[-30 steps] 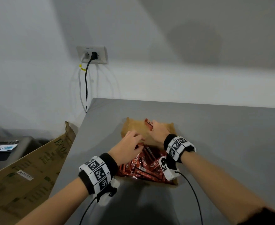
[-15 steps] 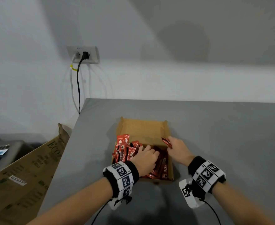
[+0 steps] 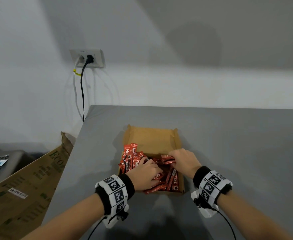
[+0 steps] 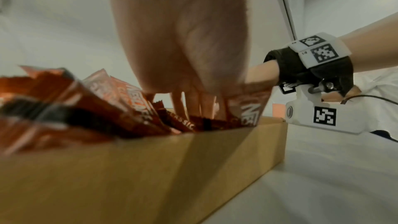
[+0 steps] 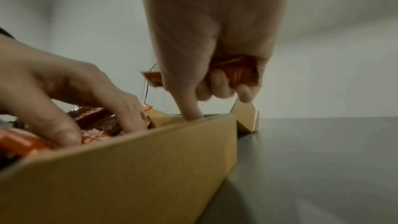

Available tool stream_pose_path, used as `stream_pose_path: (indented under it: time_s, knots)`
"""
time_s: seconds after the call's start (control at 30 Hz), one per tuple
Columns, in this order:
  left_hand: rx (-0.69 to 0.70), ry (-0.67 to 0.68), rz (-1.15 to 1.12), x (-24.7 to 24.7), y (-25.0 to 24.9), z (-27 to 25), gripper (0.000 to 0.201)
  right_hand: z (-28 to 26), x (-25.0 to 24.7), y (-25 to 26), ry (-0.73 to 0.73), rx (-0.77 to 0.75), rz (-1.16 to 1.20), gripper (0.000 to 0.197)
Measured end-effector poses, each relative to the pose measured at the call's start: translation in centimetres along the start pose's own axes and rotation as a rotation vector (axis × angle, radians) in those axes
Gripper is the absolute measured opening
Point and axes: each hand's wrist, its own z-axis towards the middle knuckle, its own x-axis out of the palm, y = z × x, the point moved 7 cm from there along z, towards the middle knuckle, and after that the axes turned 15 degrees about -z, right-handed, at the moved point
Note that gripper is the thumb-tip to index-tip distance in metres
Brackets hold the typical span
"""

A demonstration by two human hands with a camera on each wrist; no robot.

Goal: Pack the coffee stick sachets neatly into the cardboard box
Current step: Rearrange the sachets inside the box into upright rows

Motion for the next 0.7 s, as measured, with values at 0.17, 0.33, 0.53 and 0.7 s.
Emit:
stream_pose_path:
  time_s: [0.17, 0.33, 0.53, 0.7]
  knots:
    - [0.023, -0.024, -0.043, 0.4, 0.3, -0.5, 0.043, -0.2, 0.7, -0.1, 0.107, -0.035, -0.070, 0.014]
    - [0.019, -0.028, -0.078, 0.3, 0.4, -0.5, 0.040, -0.5, 1.0, 1.0, 0.114, -0.219, -0.160, 0.031]
    - [0.016, -0.033, -0.127, 0.0, 0.3, -0.5, 0.039, -0.2, 0.4, 1.0, 0.153, -0.288, -0.114, 0.006]
    - [0.030, -0.141, -0.222, -0.8, 0.1, -0.7, 0.035, 0.4, -1.6, -0.4, 0.040, -0.236, 0.109, 0.011]
